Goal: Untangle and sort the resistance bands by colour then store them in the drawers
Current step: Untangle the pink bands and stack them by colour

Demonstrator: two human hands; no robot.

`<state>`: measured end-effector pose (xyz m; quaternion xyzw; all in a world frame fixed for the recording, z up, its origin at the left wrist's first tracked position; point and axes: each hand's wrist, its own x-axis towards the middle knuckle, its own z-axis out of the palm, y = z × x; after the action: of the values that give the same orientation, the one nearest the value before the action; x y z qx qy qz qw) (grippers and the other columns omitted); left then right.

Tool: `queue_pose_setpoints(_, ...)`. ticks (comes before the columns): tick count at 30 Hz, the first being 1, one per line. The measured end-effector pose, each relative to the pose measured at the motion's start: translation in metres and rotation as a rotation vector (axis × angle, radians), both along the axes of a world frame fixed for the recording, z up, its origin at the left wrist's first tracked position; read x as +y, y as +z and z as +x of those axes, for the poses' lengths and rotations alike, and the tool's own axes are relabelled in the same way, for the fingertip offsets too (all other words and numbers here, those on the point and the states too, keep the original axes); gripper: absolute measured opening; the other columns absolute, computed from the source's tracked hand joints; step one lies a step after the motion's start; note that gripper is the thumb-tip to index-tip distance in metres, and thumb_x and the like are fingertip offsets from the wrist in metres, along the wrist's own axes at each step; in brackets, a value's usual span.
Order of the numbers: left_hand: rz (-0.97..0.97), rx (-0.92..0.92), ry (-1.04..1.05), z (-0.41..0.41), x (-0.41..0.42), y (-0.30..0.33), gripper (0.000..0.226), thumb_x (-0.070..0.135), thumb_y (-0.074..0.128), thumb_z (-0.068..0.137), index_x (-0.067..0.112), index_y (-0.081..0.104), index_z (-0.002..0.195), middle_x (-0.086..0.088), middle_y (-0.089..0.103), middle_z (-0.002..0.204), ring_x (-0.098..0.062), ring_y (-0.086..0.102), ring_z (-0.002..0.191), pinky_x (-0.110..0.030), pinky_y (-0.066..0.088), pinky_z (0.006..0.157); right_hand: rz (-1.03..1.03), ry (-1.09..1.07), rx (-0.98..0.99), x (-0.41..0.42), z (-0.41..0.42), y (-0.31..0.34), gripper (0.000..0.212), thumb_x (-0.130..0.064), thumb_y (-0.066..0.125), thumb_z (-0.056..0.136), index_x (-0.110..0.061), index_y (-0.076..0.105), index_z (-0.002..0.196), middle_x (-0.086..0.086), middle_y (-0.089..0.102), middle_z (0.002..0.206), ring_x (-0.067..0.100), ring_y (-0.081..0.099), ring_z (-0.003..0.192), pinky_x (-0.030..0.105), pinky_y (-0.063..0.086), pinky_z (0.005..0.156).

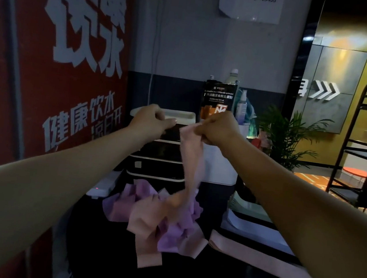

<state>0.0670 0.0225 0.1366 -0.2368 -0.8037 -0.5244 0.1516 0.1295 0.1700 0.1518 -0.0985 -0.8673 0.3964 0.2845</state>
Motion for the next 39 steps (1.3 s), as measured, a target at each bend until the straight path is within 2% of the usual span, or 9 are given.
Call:
queue_pose_setpoints(3, 0.143, -0.064, -0.301, 0.016, 0.007, 0.006, 0.011, 0.016, 0.064, 0.087, 0.016, 0.053, 0.09, 0.0, 0.057, 0.087, -0.014, 0.061, 0.086, -0.025, 0.055, 0.078, -0.126, -0.041, -0.023, 0.005, -0.002, 0.008, 0.014, -0.002, 0.071, 0.072, -0.004, 0.057, 0.073, 0.013, 0.06, 0.064, 0.027, 0.063, 0.069, 0.047, 0.057, 0.081)
queue_pose_setpoints(7, -0.062, -0.079, -0.384, 0.022, 0.021, -0.002, 0.044, 0.025, 0.076, 0.075, 0.014, 0.054, 0.112, -0.002, 0.06, 0.11, -0.016, 0.06, 0.103, -0.034, 0.052, 0.091, -0.231, -0.034, -0.005, 0.005, -0.003, 0.009, 0.018, -0.004, 0.074, 0.072, -0.005, 0.057, 0.077, 0.016, 0.068, 0.079, 0.026, 0.069, 0.076, 0.044, 0.058, 0.079)
queue_pose_setpoints(12, -0.057, 0.025, -0.281, 0.021, 0.036, -0.009, 0.033, 0.001, 0.068, 0.079, 0.009, 0.057, 0.109, -0.005, 0.063, 0.103, -0.02, 0.061, 0.1, -0.034, 0.051, 0.09, -0.3, 0.105, -0.023, 0.0, 0.004, 0.014, 0.016, -0.005, 0.064, 0.084, -0.001, 0.058, 0.071, 0.018, 0.065, 0.078, 0.019, 0.058, 0.059, 0.036, 0.054, 0.086)
queue_pose_setpoints(15, 0.053, -0.13, -0.35, 0.018, 0.032, -0.006, 0.018, 0.001, 0.061, 0.084, 0.01, 0.063, 0.099, -0.012, 0.067, 0.102, -0.025, 0.063, 0.101, -0.039, 0.051, 0.094, -0.209, 0.189, -0.021, 0.007, 0.014, 0.011, 0.011, -0.004, 0.057, 0.088, 0.003, 0.064, 0.084, 0.018, 0.061, 0.088, 0.02, 0.056, 0.073, 0.031, 0.051, 0.076)
queue_pose_setpoints(19, 0.172, -0.275, -0.437, 0.016, 0.026, -0.003, 0.025, -0.007, 0.05, 0.085, 0.012, 0.064, 0.094, -0.01, 0.065, 0.096, -0.021, 0.061, 0.096, -0.032, 0.052, 0.085, -0.111, 0.283, -0.052, 0.015, 0.022, 0.001, 0.019, -0.014, 0.056, 0.091, -0.004, 0.066, 0.104, 0.013, 0.063, 0.107, 0.02, 0.058, 0.093, 0.027, 0.049, 0.08)
queue_pose_setpoints(26, 0.248, -0.298, -0.524, 0.016, 0.02, -0.004, 0.024, -0.003, 0.049, 0.088, 0.015, 0.063, 0.097, -0.005, 0.066, 0.095, -0.015, 0.063, 0.09, -0.025, 0.053, 0.079, -0.031, 0.272, 0.037, 0.011, 0.017, -0.003, 0.013, -0.012, 0.063, 0.088, -0.003, 0.067, 0.097, 0.009, 0.062, 0.09, 0.017, 0.057, 0.081, 0.031, 0.052, 0.081)
queue_pose_setpoints(30, 0.145, -0.167, -0.344, 0.015, 0.02, -0.006, 0.017, 0.005, 0.061, 0.085, 0.02, 0.059, 0.092, -0.003, 0.063, 0.096, -0.017, 0.06, 0.095, -0.027, 0.049, 0.081, 0.006, 0.182, 0.057, 0.016, 0.017, -0.001, 0.007, -0.01, 0.066, 0.085, -0.004, 0.068, 0.085, 0.0, 0.058, 0.074, 0.011, 0.054, 0.068, 0.027, 0.051, 0.074)
queue_pose_setpoints(33, 0.144, -0.084, -0.321, 0.017, 0.021, -0.007, 0.014, 0.01, 0.065, 0.085, 0.02, 0.056, 0.09, -0.003, 0.06, 0.093, -0.015, 0.058, 0.091, -0.025, 0.049, 0.079, -0.134, 0.128, 0.065, 0.02, 0.019, 0.001, 0.015, -0.011, 0.065, 0.086, -0.01, 0.063, 0.071, 0.004, 0.058, 0.072, 0.013, 0.055, 0.063, 0.025, 0.053, 0.067)
queue_pose_setpoints(39, 0.112, -0.15, -0.484, 0.033, 0.034, -0.009, 0.03, 0.018, 0.075, 0.076, 0.019, 0.053, 0.097, -0.011, 0.062, 0.109, -0.024, 0.062, 0.105, -0.039, 0.052, 0.093, -0.278, 0.263, 0.079, 0.019, 0.027, 0.001, 0.023, -0.021, 0.06, 0.091, 0.002, 0.065, 0.093, 0.019, 0.064, 0.09, 0.02, 0.06, 0.071, 0.027, 0.052, 0.068)
